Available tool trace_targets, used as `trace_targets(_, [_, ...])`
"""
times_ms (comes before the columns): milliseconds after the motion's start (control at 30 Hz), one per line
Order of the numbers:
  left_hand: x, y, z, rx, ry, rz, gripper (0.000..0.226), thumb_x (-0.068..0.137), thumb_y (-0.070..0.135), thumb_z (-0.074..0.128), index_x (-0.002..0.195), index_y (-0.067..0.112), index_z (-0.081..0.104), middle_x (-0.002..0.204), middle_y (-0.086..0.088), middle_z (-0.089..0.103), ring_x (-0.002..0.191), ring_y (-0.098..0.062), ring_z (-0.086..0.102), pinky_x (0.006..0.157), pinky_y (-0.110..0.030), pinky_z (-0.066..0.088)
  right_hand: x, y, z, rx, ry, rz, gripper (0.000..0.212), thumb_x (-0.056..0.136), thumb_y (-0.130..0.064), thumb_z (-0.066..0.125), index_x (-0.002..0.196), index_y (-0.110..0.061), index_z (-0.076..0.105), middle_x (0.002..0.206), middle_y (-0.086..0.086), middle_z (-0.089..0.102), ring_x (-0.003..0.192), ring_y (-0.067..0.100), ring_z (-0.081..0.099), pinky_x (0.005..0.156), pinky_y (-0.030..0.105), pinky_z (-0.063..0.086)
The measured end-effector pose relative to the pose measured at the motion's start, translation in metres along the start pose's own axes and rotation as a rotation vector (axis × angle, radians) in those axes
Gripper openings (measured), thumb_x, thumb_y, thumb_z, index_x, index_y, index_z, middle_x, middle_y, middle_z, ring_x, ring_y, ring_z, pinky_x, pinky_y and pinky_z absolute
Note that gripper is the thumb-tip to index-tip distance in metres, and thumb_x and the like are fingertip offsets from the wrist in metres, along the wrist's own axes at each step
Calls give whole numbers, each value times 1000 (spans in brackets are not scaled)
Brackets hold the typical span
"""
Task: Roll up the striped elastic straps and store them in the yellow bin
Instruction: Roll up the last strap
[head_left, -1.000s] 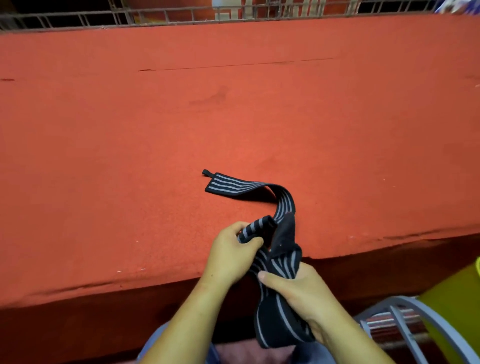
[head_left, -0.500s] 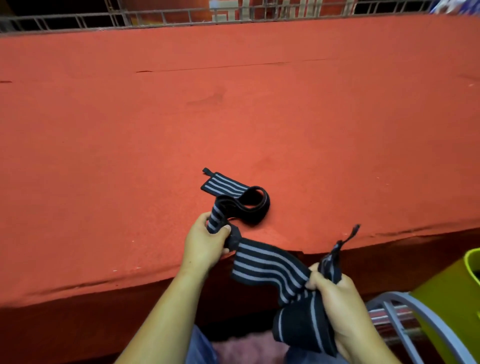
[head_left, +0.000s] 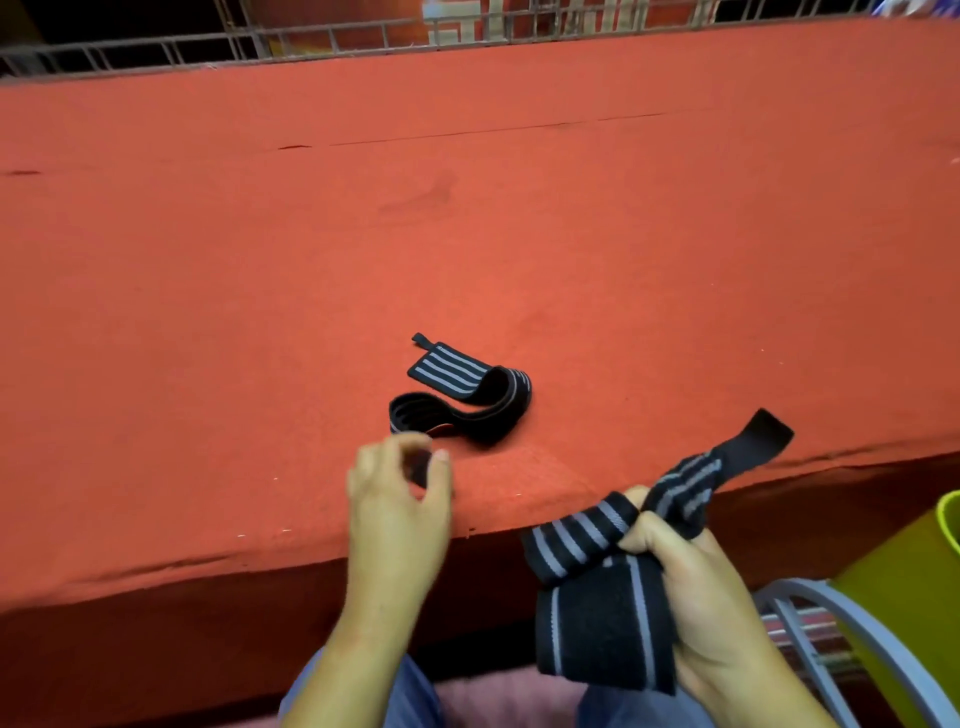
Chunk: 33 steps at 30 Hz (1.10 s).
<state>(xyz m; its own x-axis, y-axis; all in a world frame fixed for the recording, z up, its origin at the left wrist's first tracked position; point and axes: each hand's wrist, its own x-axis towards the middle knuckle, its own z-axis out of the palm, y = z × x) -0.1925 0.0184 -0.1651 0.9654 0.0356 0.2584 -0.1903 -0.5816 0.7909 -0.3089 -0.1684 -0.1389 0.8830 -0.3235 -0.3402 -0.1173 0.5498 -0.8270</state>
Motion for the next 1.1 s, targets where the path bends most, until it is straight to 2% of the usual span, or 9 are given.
trace_targets(67, [-17,18,-1,-258,-386,-325,61,91,70,45,99,18,75,86,4,78,86,-14,69,84,-30,53,-2,0,6,-16,-68,-23,22,72,2,59,61,-16,55,67,7,51,62,17,52,63,36,43])
trace_targets(133, [-28,28,0,-421,-724,-558,77,91,77,32,108,18,77,96,0,81,95,-16,75,94,-37,57,-6,1,11,-55,-138,-52,29,74,5,58,56,-18,60,63,5,56,61,15,57,61,31,48])
trace_targets(233, [-32,30,3,-717,-858,-698,74,96,74,31,127,19,68,117,-12,77,115,-30,71,110,-52,49,-14,3,12,-121,-214,-81,30,69,7,62,55,-18,69,63,7,67,63,16,68,62,27,55])
trace_targets(433, [-36,16,5,-695,-1211,-799,88,90,88,30,138,23,66,140,-12,66,134,-29,60,119,-55,38,-21,9,1,-265,-203,-83,22,45,-29,74,66,-21,74,81,8,73,83,24,70,85,44,53])
trace_targets(567, [-39,10,1,-897,-1012,-876,64,98,60,58,136,9,66,136,-19,66,129,-32,63,115,-50,44,-21,5,-1,-304,-242,-135,13,50,-25,72,61,-18,68,68,5,60,72,15,58,73,31,48])
trace_targets(767, [-23,18,-19,-964,-536,-479,44,86,10,69,129,16,66,113,-10,77,102,-21,73,83,-28,60,-13,11,-19,-414,-179,-116,12,69,-22,77,79,-17,77,82,11,75,82,23,71,79,33,53])
trace_targets(867, [-17,26,-29,-1020,-477,-374,41,82,2,74,120,17,71,117,-15,75,102,-23,74,83,-29,61,-17,17,-27,-327,-122,-78,64,46,-66,97,97,-31,81,100,11,81,96,26,77,89,41,57])
trace_targets(1000, [-18,36,-40,-1023,-510,-288,42,78,1,72,112,24,78,116,-15,76,99,-21,73,85,-30,61,-19,8,-25,-182,-49,-54,48,64,-69,79,90,-29,84,87,7,79,85,26,78,83,45,58])
trace_targets(1100, [-22,42,-45,-981,-562,-239,46,80,2,70,118,27,75,121,-15,74,105,-23,72,86,-31,60,-16,0,-28,-223,7,-78,75,48,-78,91,93,-19,81,88,14,77,88,37,75,88,62,60])
